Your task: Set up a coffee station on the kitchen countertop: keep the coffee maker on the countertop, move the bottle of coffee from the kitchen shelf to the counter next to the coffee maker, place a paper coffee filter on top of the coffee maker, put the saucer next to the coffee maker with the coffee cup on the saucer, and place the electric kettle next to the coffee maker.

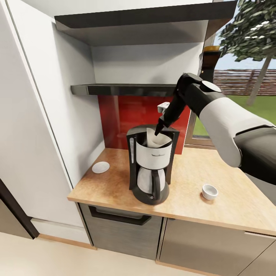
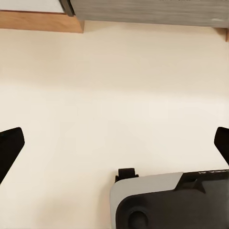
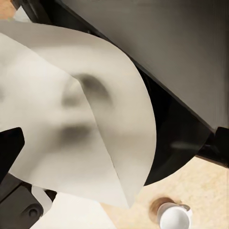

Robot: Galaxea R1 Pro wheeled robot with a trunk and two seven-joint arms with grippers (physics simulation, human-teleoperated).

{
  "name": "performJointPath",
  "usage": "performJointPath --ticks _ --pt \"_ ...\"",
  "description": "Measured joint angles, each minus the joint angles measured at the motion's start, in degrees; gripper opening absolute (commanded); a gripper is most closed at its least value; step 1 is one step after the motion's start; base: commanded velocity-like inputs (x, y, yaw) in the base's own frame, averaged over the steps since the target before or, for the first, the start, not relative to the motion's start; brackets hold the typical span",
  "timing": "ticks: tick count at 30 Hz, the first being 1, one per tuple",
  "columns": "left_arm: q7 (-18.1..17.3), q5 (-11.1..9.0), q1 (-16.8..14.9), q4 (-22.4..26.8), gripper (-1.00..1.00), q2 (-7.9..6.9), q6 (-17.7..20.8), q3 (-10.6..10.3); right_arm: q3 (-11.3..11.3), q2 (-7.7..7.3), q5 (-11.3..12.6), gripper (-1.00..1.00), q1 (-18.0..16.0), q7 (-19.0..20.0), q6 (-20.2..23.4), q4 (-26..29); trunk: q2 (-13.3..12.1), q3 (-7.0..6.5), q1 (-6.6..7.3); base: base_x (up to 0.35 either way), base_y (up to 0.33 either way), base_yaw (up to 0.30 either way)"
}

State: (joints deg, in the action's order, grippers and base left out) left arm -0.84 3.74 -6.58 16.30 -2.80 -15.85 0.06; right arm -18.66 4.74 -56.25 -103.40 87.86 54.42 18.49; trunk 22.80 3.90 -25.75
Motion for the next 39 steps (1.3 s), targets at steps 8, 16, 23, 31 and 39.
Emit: performJointPath --ticks 8,16,23,31,39 --pt "0.0 0.0 -0.02 -0.01 1.0 0.0 -0.01 0.0 0.26 -0.02 -0.05 1.0 0.02 0.0 0.0 3.3 0.0 0.0 0.0 0.0 0.0 0.0" --pt "0.0 0.0 -0.05 0.06 1.0 0.0 -0.11 0.0 0.4 -0.1 -0.08 1.0 0.01 0.08 0.0 4.39 0.0 0.0 0.0 -0.002 0.0 0.0" --pt "-0.04 -0.03 -0.02 0.07 1.0 0.07 -0.06 0.0 0.44 -0.22 -0.08 1.0 0.04 0.09 0.0 4.47 -0.01 0.0 -0.02 -0.148 0.067 0.0" --pt "-0.06 -0.05 -0.05 0.07 1.0 0.04 -0.04 0.07 0.52 -0.37 -0.05 1.0 0.03 0.02 0.0 4.47 0.0 0.0 0.0 -0.181 0.135 0.0" --pt "-0.09 -0.04 -0.06 0.07 1.0 0.0 -0.04 0.01 0.54 -0.6 -0.09 1.0 0.04 -0.12 0.0 4.47 0.0 0.0 0.0 -0.021 0.017 0.0"
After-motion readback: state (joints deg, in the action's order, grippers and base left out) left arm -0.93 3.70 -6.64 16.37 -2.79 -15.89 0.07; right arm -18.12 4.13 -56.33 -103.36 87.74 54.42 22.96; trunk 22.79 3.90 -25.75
